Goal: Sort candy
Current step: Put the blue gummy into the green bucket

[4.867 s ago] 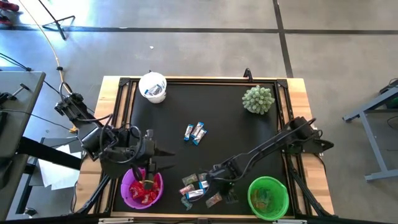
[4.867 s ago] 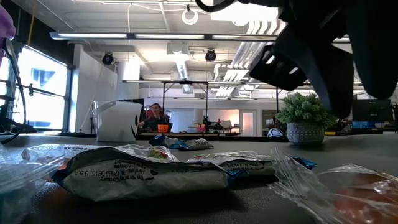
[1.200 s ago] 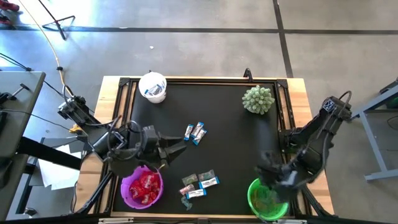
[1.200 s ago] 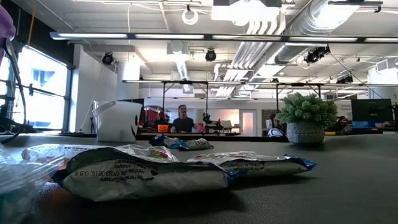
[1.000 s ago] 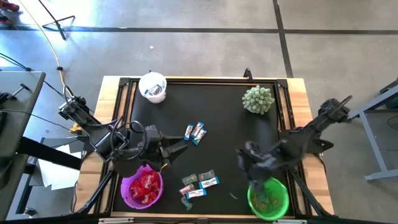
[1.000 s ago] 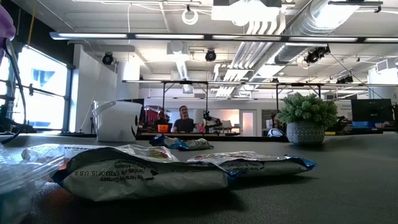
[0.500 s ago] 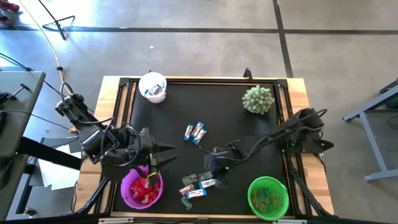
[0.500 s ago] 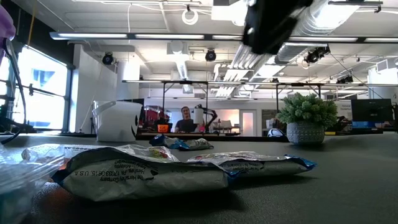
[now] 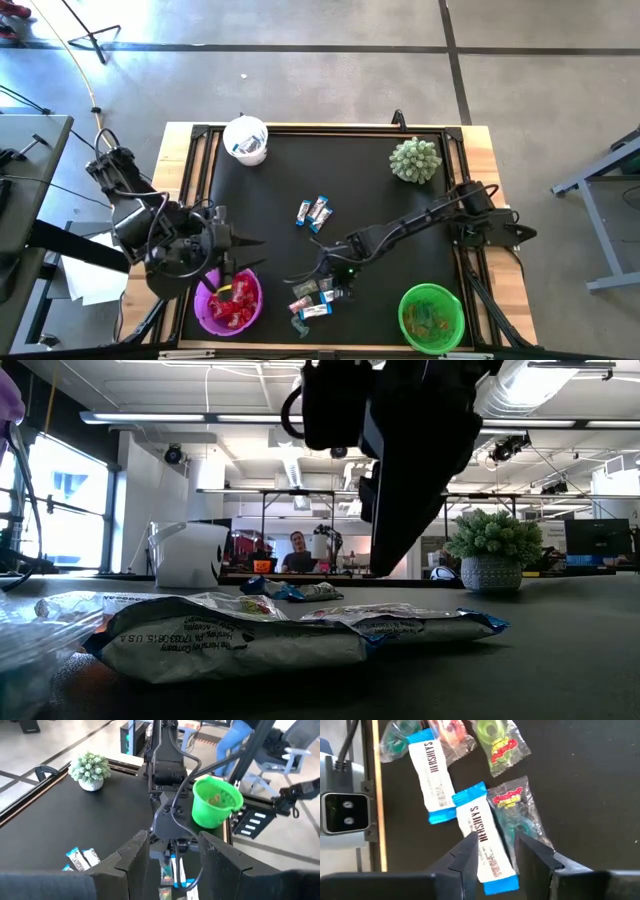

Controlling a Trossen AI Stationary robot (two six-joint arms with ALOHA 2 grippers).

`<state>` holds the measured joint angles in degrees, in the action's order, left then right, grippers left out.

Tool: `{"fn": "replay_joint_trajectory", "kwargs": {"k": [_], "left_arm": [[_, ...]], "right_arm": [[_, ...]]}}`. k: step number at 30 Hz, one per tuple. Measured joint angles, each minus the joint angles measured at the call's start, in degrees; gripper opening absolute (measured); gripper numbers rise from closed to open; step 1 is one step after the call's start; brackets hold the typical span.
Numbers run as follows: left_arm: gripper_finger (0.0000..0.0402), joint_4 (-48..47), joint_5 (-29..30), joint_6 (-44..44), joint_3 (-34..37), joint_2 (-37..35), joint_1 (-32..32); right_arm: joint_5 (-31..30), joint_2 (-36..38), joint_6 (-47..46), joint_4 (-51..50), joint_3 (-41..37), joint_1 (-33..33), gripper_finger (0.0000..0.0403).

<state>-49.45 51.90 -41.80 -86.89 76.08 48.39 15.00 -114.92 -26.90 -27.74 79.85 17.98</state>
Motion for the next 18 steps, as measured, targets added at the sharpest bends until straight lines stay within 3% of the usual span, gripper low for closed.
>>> {"fn": "replay_joint_trajectory", "kwargs": {"k": [9, 18], "left_arm": [[0.0158, -2.3, -0.4, 1.9, 0.0, -0.5, 0.5], [0.0158, -2.3, -0.3, 3.1, 0.0, -0.5, 0.3]], "right_arm": [[-2.1, -2.3, 5.0, 0.8, 0.0, 0.0, 0.0156], [-3.9, -4.2, 11.4, 1.0, 0.0, 0.0, 0.0163]]}}
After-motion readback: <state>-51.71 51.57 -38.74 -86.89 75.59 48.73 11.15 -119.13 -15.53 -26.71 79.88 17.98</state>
